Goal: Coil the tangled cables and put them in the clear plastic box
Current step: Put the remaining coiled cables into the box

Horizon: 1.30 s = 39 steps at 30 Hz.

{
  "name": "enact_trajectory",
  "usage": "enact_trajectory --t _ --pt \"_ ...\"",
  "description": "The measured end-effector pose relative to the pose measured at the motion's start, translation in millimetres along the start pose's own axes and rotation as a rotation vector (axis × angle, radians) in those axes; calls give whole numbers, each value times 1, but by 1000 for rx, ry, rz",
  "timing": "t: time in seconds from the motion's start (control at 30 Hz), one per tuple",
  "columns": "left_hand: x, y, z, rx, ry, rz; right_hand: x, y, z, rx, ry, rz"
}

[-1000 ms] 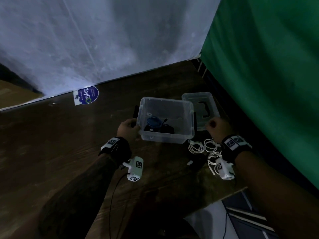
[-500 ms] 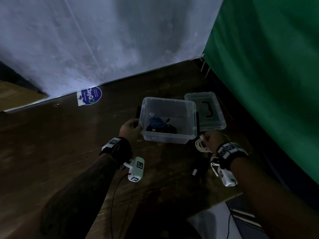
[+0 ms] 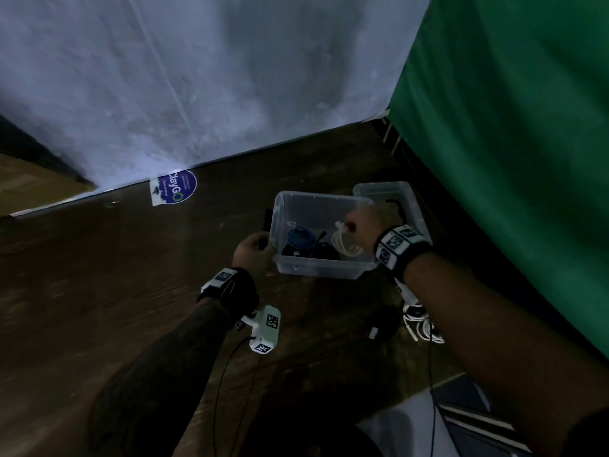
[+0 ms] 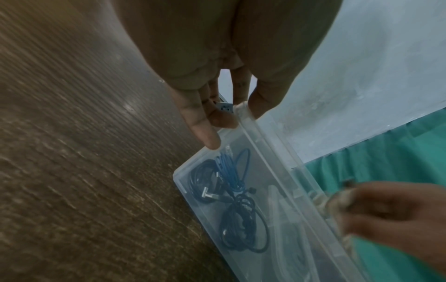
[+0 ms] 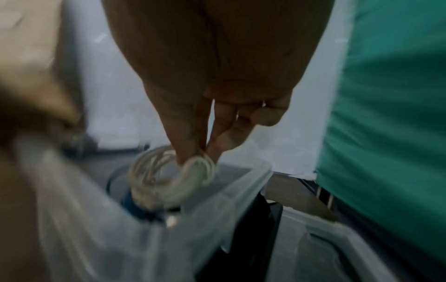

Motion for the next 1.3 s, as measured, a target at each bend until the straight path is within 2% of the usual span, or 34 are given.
enact_trajectory --t 0.07,0.2,0.23,0.33,0.37,0.4,0.5,0.57,0.67,0.73,0.83,0.9,1.0,1.07,1.17,1.3 --pt "0 1 -1 -13 -5 21 -12 -3 9 -41 -119 -140" --pt "0 -1 -2 18 -27 -18 -24 5 14 -44 -101 -93" --pt "-1 -1 -2 19 -34 -20 -20 8 10 -13 -36 -13" --pt "-1 1 -2 4 -44 -8 -7 31 -18 52 328 304" --pt "-2 2 -2 -1 -42 0 -10 43 -30 40 388 397" --pt "-2 2 -2 -3 -40 -4 -20 55 -40 8 384 464" --pt "-2 3 -3 -12 -25 1 -62 75 -67 -37 241 503" --pt "-2 3 -4 -22 -9 16 -98 79 -75 -49 55 456" --pt "-3 2 -3 -28 3 23 -153 73 -73 -38 -219 256" --pt "-2 2 -4 -24 0 23 -171 69 -71 -69 -279 210" --pt "-2 3 -5 -20 -12 28 -181 62 -70 -80 -288 112" --pt "-2 2 -5 -12 -13 29 -180 58 -71 -74 -286 113" --pt "-2 3 -5 -25 -4 37 -166 49 -76 2 -248 302" --pt "-2 3 -5 -33 4 38 -139 38 -81 81 -158 448" --pt "-2 2 -7 -18 -1 20 -81 26 -81 135 67 644" --pt "-4 -2 -13 -27 3 31 -30 27 -48 48 190 615"
Point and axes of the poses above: each hand's wrist, its own z-axis towards the middle knuckle, its own x-axis out of the back of the hand, y = z × x, the point moved 6 cm from there along z, towards the middle knuckle, and after that the axes turned 11 degrees about -y, right-handed, at the moved point
